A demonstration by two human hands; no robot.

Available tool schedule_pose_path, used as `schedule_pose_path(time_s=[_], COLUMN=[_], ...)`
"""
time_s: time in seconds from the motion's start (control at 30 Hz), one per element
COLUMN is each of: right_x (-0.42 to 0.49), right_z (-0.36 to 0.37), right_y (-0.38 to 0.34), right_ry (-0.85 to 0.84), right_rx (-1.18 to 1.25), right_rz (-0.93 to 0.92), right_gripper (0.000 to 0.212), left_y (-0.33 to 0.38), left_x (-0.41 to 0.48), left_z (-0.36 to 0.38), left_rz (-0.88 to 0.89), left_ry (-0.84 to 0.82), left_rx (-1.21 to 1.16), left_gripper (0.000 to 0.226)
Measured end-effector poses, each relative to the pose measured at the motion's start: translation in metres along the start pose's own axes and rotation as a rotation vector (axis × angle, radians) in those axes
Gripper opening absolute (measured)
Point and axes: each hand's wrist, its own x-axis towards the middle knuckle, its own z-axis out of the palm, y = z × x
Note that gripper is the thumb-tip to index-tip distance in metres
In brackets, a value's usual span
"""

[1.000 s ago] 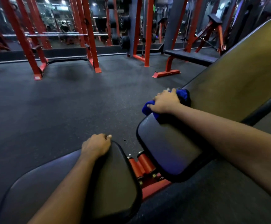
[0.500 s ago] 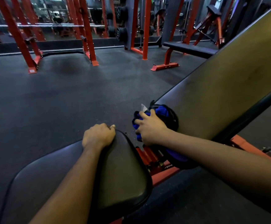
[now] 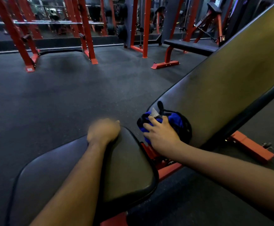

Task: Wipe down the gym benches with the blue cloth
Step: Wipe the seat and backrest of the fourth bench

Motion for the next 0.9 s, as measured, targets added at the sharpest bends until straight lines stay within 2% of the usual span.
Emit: schedule_pose_path(time_s=[0.17,0.27,0.43,0.57,0.9], right_x=[-0.03,-0.001,0.036,0.008,-0.073], right_z=[0.002,0.001,-0.007,0.002,0.014], right_y=[-0.006,-0.009,-0.007,-0.014,-0.034], right_ry=[-0.023,-0.02,-0.011,0.013,-0.006], right_rx=[0.042,0.074,0.017,0.042,0.127], right_rz=[0.073,0.156,0.172,0.167,0.329], right_gripper=[0.049,0.051,0.044,0.043,0.041], left_y=[0.002,0.003,0.002,0.002,0.002], left_x=[0.0,-0.001,-0.003,-0.005,-0.01], left_z=[-0.001,-0.002,-0.003,-0.005,-0.008], left_rz=[0.003,-0.002,-0.004,-0.004,-0.001], left_ry=[-0.003,0.011,0.0,0.0,-0.007], left_rx=[0.003,0.01,-0.015,-0.031,-0.033], left_gripper=[0.056,0.055,0.055,0.055,0.054])
